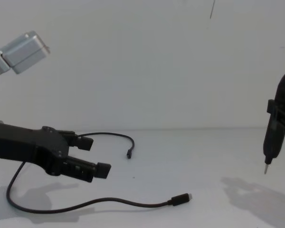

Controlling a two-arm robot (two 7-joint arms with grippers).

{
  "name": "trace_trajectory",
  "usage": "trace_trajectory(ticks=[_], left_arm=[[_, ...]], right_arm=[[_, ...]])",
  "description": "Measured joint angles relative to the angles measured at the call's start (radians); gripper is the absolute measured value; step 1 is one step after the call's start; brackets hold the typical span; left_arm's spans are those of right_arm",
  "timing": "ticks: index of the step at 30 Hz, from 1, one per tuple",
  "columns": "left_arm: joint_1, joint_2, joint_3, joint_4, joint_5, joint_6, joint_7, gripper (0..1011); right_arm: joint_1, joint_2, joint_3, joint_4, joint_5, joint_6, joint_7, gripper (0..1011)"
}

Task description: Pick up the data cable with the one hand.

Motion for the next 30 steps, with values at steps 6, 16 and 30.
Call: trace_trajectory(ticks=[6,16,30], left_arm=[[-0.045,-0.006,0.034,0.043,0.020,-0.021,-0.054,1004],[-0.104,-0.029,0.089,0.111,0.055,-0.040,-0.102,1004],[-0.142,-0.057,0.134,0.168,0.070,-0.030,-0.121,1004]], right_arm=[[0.000,0.000,0.000,0.000,0.000,0.000,0.000,263],[0.000,0.000,0.000,0.000,0.000,0.000,0.000,263],[0.000,0.000,0.000,0.000,0.000,0.000,0.000,263]])
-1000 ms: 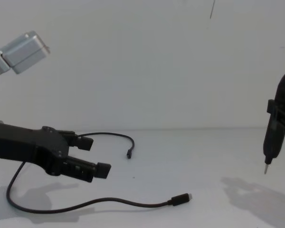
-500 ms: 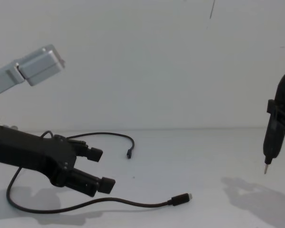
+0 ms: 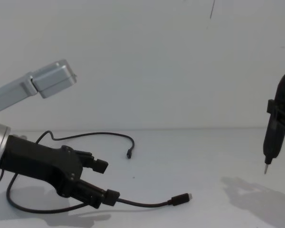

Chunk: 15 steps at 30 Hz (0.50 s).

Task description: Pick up the data cable with the one hand.

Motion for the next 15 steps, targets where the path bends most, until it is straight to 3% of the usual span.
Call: trace_trajectory(ticks=[15], left_arm=[[-0.021,-0.014,0.032,0.031,0.007,0.024,-0.006,1005]], right_arm=[[0.000,0.000,0.000,0.000,0.000,0.000,0.000,263]])
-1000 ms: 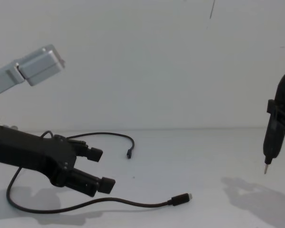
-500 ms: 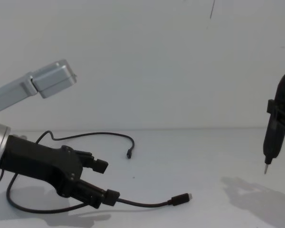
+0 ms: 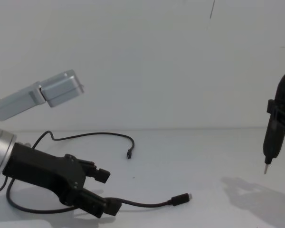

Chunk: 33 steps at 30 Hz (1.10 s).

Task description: Pick up the data cable with the one hand.

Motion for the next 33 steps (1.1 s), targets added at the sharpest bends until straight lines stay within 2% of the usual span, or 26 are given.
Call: trace_trajectory(ticks=[5,12,17,18,20,21,28,29,33], left_arm=[[-0.003,-0.002,0.006,0.004,0.001,0.005,-0.001,975],[-0.007,-0.004,0.011,0.008,0.002,0.008,-0.001,818],[-0.008,-0.005,0.013,0.010,0.002,0.010,-0.002,663],[-0.008,-0.005,0.013,0.010,0.002,0.011,-0.002,602],[-0.009,-0.006,0.014,0.011,0.003,0.011,-0.002,560],[-0.009,-0.006,0.014,0.011,0.003,0.012,-0.002,499],[-0.009,-0.006,0.015,0.012,0.003,0.012,-0.002,319],[-0.010,-0.006,0.015,0.012,0.003,0.012,-0.002,259],[-0.010,-0.007,0.016,0.013,0.003,0.013,-0.002,152]], right_arm=[[0.000,0.000,0.000,0.000,0.000,0.000,0.000,263],[0.000,0.000,0.000,0.000,0.000,0.000,0.000,263],[0.000,0.000,0.000,0.000,0.000,0.000,0.000,263],[0.000,0.000,0.000,0.000,0.000,0.000,0.000,263],[0.000,0.000,0.000,0.000,0.000,0.000,0.000,263],[0.000,0.000,0.000,0.000,0.000,0.000,0.000,263],[0.000,0.000,0.000,0.000,0.000,0.000,0.000,263],[0.000,0.000,0.000,0.000,0.000,0.000,0.000,263],[0.000,0.000,0.000,0.000,0.000,0.000,0.000,263]])
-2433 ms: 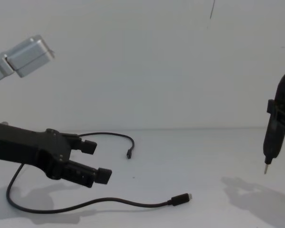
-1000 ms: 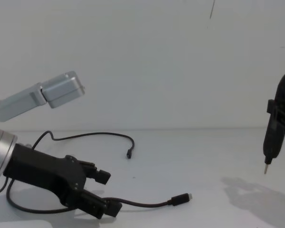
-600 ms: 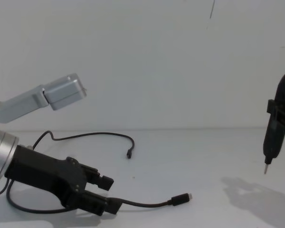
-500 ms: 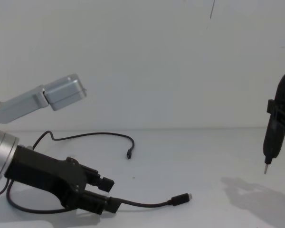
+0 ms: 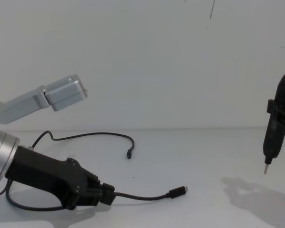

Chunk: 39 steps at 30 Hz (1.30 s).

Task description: Pick up the data cable with the one hand.

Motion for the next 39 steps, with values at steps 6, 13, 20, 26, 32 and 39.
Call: trace_trajectory(ticks=[6,13,20,26,32,39], left_arm=[[0.000,0.000,0.001,0.001,0.000,0.001,0.000,40],[-0.001,-0.002,0.002,0.000,0.000,-0.001,0.004,40],[0.000,-0.020,-0.002,-0.007,-0.003,-0.016,0.034,41],[0.002,-0.047,-0.008,-0.019,-0.005,-0.029,0.079,40],[-0.003,-0.076,-0.009,-0.030,-0.003,-0.034,0.120,40],[-0.012,-0.103,-0.004,-0.041,0.011,-0.035,0.157,40]], right_arm=[[0.000,0.000,0.000,0.000,0.000,0.000,0.000,263],[0.000,0.000,0.001,0.000,-0.002,-0.001,0.000,263],[0.007,0.001,0.004,0.005,-0.006,-0.032,0.015,263],[0.026,0.007,0.009,0.020,-0.005,-0.078,0.050,263],[0.045,0.017,0.020,0.038,0.012,-0.117,0.094,263],[0.072,0.032,0.040,0.069,0.056,-0.159,0.167,263]])
